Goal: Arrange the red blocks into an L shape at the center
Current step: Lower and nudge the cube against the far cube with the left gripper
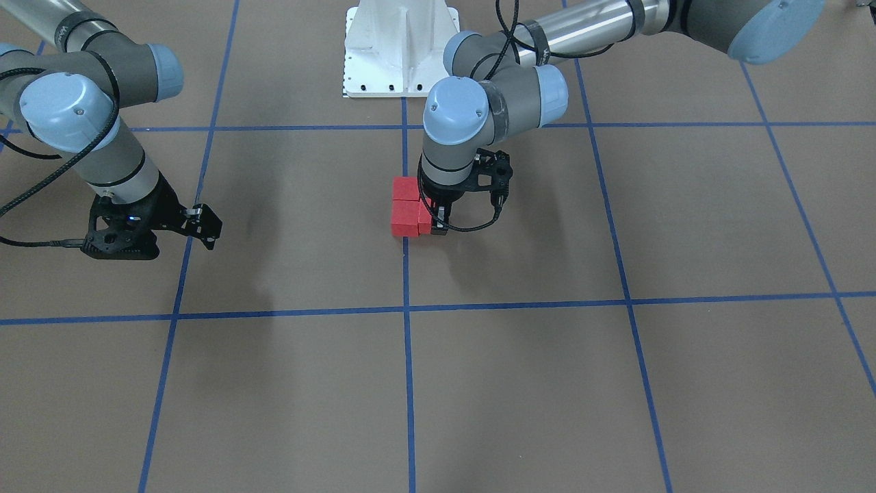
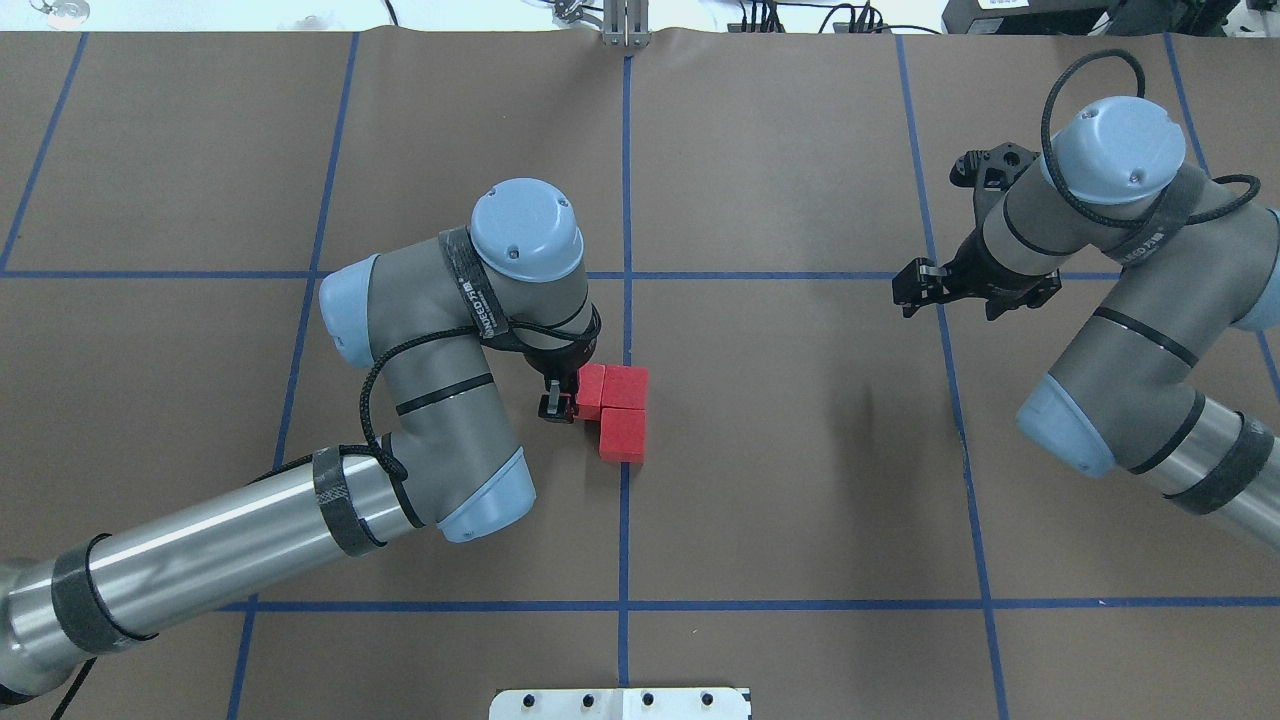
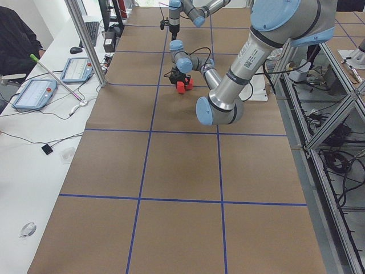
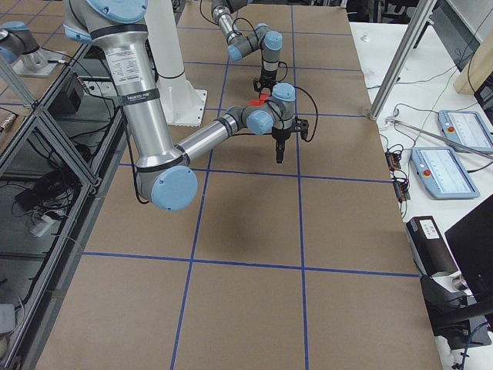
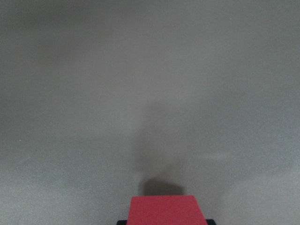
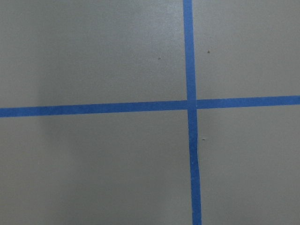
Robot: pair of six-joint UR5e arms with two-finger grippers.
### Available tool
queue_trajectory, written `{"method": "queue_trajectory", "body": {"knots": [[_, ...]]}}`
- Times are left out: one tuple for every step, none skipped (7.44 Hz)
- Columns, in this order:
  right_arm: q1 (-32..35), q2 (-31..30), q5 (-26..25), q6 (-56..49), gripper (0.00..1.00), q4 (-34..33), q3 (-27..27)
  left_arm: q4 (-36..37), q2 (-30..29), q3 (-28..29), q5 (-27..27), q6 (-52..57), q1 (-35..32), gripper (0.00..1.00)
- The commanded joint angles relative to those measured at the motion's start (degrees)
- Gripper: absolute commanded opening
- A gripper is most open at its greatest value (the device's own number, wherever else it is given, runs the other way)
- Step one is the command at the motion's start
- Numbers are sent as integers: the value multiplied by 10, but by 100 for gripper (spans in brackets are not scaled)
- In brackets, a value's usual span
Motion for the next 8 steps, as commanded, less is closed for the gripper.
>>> {"method": "queue_trajectory", "body": {"knots": [[0, 0, 0, 0, 100, 0, 0, 1, 0, 0, 0, 0, 1, 100], [0, 0, 0, 0, 100, 0, 0, 1, 0, 1, 0, 0, 1, 100], [0, 0, 0, 1, 100, 0, 1, 1, -1, 0, 1, -1, 0, 100], [0, 0, 0, 0, 100, 0, 1, 1, -1, 0, 0, -1, 0, 100], [-1, 0, 0, 0, 100, 0, 1, 2, -1, -3, 1, -1, 0, 100], [0, 0, 1, 1, 100, 0, 1, 2, -1, -10, 1, 0, -2, 100], [0, 0, 0, 0, 100, 0, 1, 2, 0, -25, 0, 1, -7, 100], [0, -1, 1, 0, 100, 0, 2, 3, 4, -49, -3, 5, -19, 100]]}}
